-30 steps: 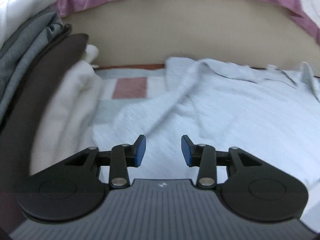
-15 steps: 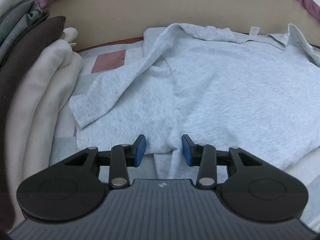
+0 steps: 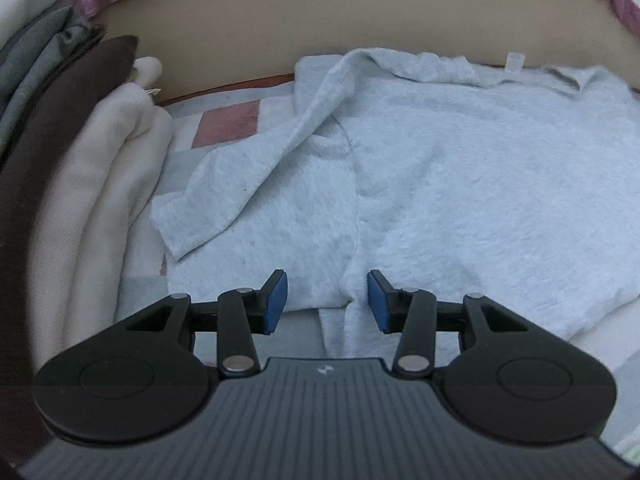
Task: Fold clothes
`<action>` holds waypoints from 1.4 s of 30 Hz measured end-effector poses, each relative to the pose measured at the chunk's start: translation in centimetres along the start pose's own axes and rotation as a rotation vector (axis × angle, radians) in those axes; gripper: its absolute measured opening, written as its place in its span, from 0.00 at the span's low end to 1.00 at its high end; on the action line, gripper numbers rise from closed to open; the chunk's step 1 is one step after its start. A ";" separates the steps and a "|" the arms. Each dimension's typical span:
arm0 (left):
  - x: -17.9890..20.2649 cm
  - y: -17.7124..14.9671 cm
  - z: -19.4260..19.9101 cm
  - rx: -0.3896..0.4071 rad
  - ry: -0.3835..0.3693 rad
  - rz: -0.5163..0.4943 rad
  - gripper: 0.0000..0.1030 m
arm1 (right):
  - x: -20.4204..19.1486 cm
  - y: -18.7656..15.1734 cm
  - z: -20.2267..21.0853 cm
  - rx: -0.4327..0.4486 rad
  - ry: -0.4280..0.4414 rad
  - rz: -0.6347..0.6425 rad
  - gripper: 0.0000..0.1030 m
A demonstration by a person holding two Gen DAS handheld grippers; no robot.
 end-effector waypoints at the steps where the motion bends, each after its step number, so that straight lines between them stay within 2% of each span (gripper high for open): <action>1: -0.5 -0.1 0.3 -0.014 -0.021 0.045 0.42 | 0.0 -0.8 0.3 -0.012 0.027 -0.050 0.65; 7: -2.5 -2.9 1.4 -0.124 -0.224 0.308 0.43 | 0.2 -5.4 2.6 -0.082 0.187 -0.352 0.61; 8: -2.8 -3.4 1.5 -0.142 -0.260 0.349 0.43 | 0.2 -6.1 3.0 -0.092 0.214 -0.398 0.47; 10: -3.3 -4.4 1.9 -0.178 -0.332 0.432 0.43 | -0.8 -7.2 3.5 -0.068 0.253 -0.318 0.19; 11: -3.4 -4.6 2.2 -0.162 -0.313 0.420 0.43 | -1.3 -7.6 3.7 -0.057 0.257 -0.257 0.21; 12: -3.3 -4.6 2.5 -0.126 -0.277 0.383 0.43 | -1.6 -7.8 3.8 -0.047 0.215 -0.174 0.21; 14: -2.7 -4.4 2.4 -0.095 -0.266 0.342 0.47 | -2.4 -8.1 3.7 -0.039 0.156 -0.021 0.22; 16: -2.0 -4.2 2.1 -0.073 -0.264 0.304 0.52 | -3.1 -8.3 3.2 -0.039 0.119 0.117 0.31; 17: -1.6 -4.1 1.9 -0.063 -0.262 0.285 0.53 | -3.1 -8.2 3.0 -0.032 0.118 0.130 0.38; 21: -0.2 -3.7 1.4 -0.020 -0.257 0.210 0.53 | -3.2 -7.9 2.4 -0.018 0.111 0.192 0.44; 23: 0.5 -3.4 1.1 0.002 -0.254 0.172 0.59 | -3.5 -7.9 2.1 -0.018 0.108 0.229 0.47; 24: 0.9 -3.3 0.9 0.012 -0.252 0.153 0.59 | -3.6 -7.8 2.0 -0.018 0.106 0.247 0.47; 25: 1.2 -3.2 0.8 0.023 -0.251 0.134 0.56 | -3.7 -7.8 1.8 -0.018 0.104 0.265 0.47; 27: 1.8 -3.0 0.6 0.042 -0.237 0.094 0.15 | -4.1 -7.6 1.6 -0.002 0.116 0.298 0.47; 28: 1.8 -3.0 0.7 0.043 -0.222 0.070 0.06 | -4.7 -7.4 1.8 0.029 0.153 0.319 0.44; 29: 1.6 -2.7 1.3 0.050 -0.210 0.053 0.06 | -5.0 -7.0 2.1 0.037 0.181 0.334 0.03; 31: 0.7 -1.7 3.0 0.080 -0.185 0.028 0.05 | -5.8 -6.1 2.8 0.054 0.237 0.363 0.04; 33: -0.6 -0.2 5.0 0.117 -0.208 0.058 0.05 | -5.3 -4.6 4.9 0.081 0.229 0.362 0.04; 35: -1.1 -0.3 5.2 0.115 -0.223 0.045 0.05 | -4.4 -4.3 5.7 0.065 0.187 0.411 0.03; 37: -0.7 -1.5 4.1 0.062 -0.216 0.010 0.04 | -3.9 -5.1 5.3 0.032 0.130 0.475 0.02; 40: 0.0 -3.1 3.2 0.023 -0.142 -0.052 0.04 | -3.5 -7.1 4.3 -0.015 0.032 0.547 0.02; 42: 0.2 -3.1 3.5 0.032 -0.116 -0.078 0.04 | -3.3 -8.4 3.7 -0.047 -0.034 0.594 0.02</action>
Point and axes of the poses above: each gripper's, at about its wrist camera, not at the fingertips, and z roughly against the way its jaws point, x to its right, y to its top, the point moved 8 cm from there along -z, roughly the way its jaws point, and after that the axes turned 2 degrees about z, right-handed, at the moved point
